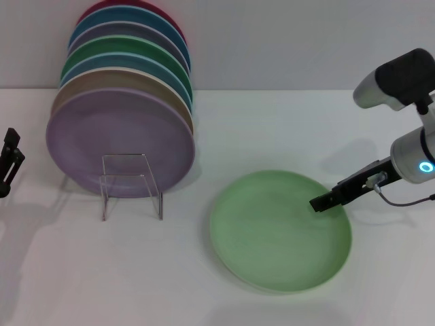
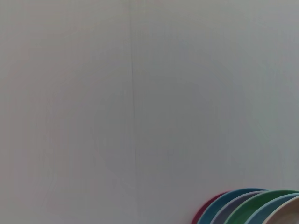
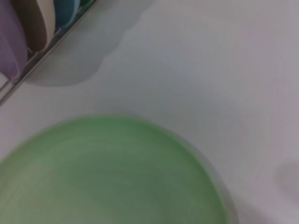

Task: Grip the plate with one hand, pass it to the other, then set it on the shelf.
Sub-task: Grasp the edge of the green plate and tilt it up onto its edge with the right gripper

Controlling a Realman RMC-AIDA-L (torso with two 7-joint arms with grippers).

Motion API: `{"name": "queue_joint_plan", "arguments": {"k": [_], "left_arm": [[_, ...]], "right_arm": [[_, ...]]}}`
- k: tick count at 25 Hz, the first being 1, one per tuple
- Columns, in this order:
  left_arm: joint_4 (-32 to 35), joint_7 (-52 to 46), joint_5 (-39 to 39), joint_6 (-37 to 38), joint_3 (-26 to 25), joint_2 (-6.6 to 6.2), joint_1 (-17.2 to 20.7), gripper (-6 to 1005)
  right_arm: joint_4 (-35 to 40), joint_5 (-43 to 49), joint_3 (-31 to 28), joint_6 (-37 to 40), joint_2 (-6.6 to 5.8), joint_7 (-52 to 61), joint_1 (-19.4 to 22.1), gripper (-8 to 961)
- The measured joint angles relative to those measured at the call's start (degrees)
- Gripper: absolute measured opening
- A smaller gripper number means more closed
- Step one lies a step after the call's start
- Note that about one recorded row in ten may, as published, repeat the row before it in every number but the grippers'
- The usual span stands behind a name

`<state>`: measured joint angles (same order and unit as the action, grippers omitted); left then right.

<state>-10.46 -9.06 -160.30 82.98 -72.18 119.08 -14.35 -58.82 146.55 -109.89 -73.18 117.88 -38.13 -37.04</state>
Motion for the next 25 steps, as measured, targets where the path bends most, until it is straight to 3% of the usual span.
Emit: {"name": "queue_joint_plan", "arguments": {"k": [23,25], "left_arm": [[0.0,0.0,-0.1,-0.2,0.0,0.00,0.1,833],[0.0,0.0,-0.1,-0.2,0.0,0.00,0.1,833]], "right_arm": [[3.9,0.1,4.4,3.5,0.34,1.6,-1.5,620],[4.1,0.1,4.4,3.7,0.34,1.7,-1.7,522]]}}
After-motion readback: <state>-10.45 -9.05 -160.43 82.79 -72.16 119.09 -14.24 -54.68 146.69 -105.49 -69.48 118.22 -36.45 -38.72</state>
